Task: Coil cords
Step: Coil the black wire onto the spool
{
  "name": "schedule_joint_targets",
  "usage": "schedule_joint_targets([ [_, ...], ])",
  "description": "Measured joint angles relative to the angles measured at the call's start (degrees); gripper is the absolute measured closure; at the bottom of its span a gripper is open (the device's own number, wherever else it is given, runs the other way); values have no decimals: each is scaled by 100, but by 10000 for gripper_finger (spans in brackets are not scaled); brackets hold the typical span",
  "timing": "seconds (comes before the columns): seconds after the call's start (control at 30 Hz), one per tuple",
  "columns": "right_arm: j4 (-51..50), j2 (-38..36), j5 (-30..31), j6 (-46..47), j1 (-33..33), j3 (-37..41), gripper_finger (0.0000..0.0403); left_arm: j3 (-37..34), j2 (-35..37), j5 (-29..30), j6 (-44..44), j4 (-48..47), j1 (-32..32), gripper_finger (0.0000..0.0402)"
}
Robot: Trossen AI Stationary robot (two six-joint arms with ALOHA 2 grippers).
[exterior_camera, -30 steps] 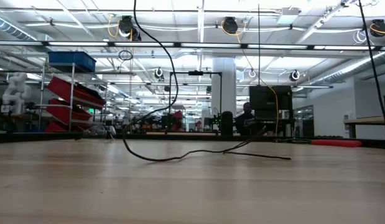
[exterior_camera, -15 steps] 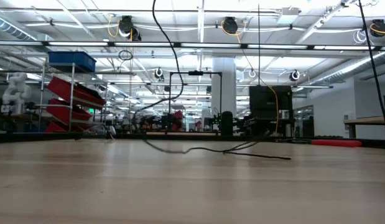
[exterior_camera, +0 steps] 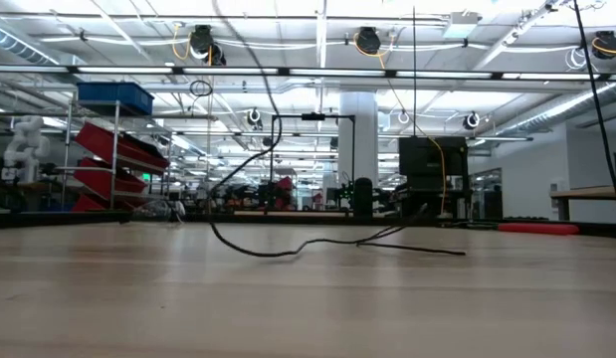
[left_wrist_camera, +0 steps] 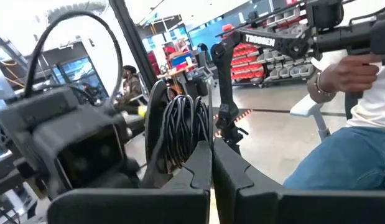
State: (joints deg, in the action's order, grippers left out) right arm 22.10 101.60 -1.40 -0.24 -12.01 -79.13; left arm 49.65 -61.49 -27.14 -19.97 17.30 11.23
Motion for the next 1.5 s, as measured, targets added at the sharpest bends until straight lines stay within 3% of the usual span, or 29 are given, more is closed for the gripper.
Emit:
schedule_joint_targets([
  [0.17,407,248,7,111,-39,0,373,0,0,13,-37,87,119,400],
  [0.67,-2,366,223,195,-198,4,373,0,2,13,-28,412,197,400],
  [1.5,-1468,363,2988,651,-1169,7,374,0,133,388,22,269,204,400],
])
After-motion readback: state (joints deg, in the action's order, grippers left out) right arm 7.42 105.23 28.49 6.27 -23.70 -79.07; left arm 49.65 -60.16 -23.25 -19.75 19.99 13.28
